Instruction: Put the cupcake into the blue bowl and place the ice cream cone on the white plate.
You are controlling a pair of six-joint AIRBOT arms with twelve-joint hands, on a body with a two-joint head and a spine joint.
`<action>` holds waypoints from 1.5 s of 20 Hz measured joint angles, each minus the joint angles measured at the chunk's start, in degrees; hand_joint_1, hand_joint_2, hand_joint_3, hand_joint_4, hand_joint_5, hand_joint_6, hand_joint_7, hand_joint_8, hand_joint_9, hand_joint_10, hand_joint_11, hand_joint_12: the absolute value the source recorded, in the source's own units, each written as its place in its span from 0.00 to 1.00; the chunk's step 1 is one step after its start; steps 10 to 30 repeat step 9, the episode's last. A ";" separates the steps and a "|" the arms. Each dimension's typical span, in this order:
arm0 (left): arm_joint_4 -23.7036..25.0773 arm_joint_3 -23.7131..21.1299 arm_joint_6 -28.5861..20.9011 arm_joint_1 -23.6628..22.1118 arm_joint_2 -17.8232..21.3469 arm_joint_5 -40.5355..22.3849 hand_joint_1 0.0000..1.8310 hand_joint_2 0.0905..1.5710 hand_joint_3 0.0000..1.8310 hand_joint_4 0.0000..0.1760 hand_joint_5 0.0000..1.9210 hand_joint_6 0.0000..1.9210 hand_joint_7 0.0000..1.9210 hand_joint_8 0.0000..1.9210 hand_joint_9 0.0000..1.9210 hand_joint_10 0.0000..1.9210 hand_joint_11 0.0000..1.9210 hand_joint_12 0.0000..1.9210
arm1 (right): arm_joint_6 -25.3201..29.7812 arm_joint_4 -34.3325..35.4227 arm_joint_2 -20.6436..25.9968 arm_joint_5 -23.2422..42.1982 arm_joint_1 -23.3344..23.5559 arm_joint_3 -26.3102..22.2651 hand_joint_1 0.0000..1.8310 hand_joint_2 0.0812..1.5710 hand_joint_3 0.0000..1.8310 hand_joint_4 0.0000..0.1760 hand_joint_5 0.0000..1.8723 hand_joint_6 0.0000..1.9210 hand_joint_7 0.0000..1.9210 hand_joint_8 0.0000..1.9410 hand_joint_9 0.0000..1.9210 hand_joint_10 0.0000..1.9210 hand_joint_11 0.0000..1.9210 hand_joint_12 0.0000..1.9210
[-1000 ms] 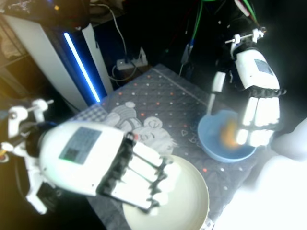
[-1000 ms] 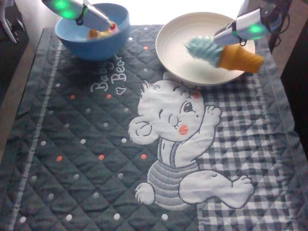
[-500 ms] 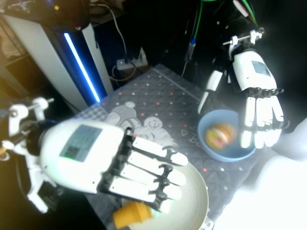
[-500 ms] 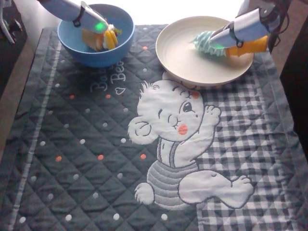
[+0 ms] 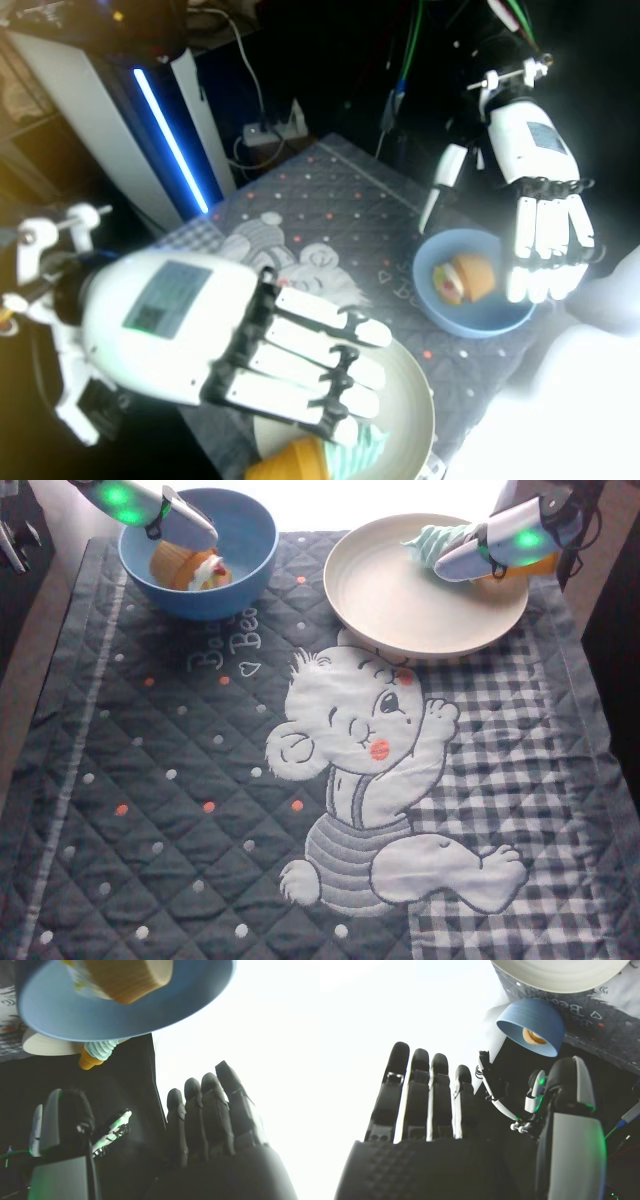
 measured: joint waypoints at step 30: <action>-8.24 -2.08 5.60 0.52 2.97 -1.36 0.54 0.53 0.00 0.56 0.23 0.00 0.18 0.00 0.13 0.01 0.00 0.33 | -0.02 1.36 0.35 1.75 0.00 -0.33 0.43 0.52 0.00 0.27 0.14 0.00 0.17 0.00 0.18 0.00 0.05 0.44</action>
